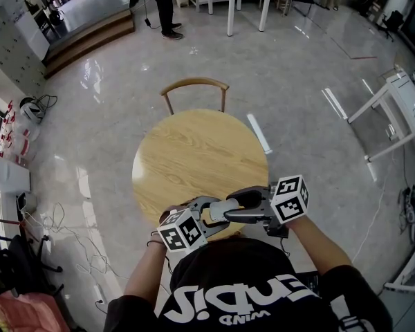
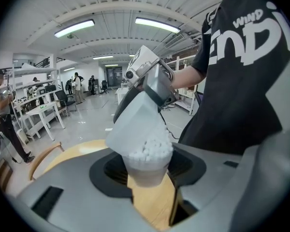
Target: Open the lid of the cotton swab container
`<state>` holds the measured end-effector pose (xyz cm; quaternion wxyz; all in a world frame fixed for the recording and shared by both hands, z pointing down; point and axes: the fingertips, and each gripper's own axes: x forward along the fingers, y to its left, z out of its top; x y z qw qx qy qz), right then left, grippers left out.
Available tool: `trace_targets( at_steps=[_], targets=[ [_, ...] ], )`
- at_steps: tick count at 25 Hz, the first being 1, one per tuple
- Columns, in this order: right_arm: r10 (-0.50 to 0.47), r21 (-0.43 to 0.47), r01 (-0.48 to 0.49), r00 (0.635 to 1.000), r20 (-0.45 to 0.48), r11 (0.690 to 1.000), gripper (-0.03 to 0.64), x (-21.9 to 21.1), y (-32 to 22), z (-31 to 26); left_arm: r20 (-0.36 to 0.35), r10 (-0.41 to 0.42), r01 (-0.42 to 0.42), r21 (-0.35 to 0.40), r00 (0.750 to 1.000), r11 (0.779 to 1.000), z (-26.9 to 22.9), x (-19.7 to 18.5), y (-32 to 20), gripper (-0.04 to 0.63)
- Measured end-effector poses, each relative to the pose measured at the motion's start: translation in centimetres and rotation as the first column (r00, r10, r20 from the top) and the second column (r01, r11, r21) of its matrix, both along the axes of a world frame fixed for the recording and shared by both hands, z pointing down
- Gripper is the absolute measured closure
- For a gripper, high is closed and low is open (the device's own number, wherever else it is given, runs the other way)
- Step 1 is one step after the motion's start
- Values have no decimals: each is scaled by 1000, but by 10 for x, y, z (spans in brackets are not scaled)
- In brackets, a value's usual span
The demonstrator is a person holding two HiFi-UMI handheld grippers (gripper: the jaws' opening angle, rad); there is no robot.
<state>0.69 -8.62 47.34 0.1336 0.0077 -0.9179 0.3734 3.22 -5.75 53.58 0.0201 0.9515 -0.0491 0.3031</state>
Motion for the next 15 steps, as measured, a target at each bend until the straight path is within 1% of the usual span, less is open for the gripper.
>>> trace_targets(
  at_steps=[2, 6, 15],
  targets=[
    [0, -14, 0, 1000, 3, 1000, 387, 0, 0, 0, -1, 3, -3, 1, 1000, 1000, 0, 0, 1, 383],
    [-9, -4, 9, 1000, -5, 1000, 387, 0, 1, 1, -3, 3, -3, -8, 1000, 1000, 1, 1, 1, 383],
    [-17, 62, 18, 1000, -17, 998, 388, 2, 6, 0, -12, 1, -2, -54, 1000, 999, 2, 2, 5, 383]
  ],
)
